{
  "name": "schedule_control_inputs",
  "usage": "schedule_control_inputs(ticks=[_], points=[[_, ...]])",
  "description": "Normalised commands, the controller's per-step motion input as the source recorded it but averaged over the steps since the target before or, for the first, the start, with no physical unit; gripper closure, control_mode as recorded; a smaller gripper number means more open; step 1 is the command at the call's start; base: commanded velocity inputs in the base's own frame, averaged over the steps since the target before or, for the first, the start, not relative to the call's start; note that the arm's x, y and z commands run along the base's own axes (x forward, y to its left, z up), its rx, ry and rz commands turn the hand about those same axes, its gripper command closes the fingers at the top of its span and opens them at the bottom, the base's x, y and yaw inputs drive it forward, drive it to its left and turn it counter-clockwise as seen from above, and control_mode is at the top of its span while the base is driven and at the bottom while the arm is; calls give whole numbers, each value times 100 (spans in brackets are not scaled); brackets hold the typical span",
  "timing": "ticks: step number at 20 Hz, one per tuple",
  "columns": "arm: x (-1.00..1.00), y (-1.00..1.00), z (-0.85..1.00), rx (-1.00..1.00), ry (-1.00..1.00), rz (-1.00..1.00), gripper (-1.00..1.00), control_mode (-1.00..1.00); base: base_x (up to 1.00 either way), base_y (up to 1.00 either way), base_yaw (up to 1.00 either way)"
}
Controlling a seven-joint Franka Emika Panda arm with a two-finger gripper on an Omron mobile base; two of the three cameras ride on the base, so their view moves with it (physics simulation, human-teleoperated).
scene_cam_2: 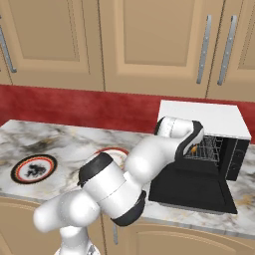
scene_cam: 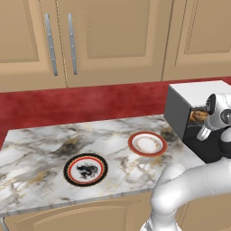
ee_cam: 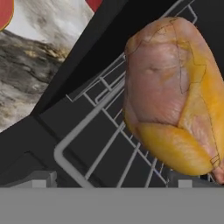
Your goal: Open the toaster oven door. Place the hotdog bun on the bottom rack in the toaster oven and place the chicken drumstick on the top rack.
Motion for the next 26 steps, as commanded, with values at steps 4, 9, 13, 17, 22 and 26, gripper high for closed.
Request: schedule_control_inputs(ticks=[4,9,13,17,22,26], points=[[44,-18,48,20,32,-2,-100,-100,0,0,0],[43,-19,46,22,30,-2,-100,-100,0,0,0],[44,-17,43,22,31,-2,-100,-100,0,0,0],[47,-12,41,20,33,-2,-100,-100,0,0,0],[50,-4,40,16,37,-1,-100,-100,0,0,0],[52,0,37,17,38,0,-100,-100,0,0,0]])
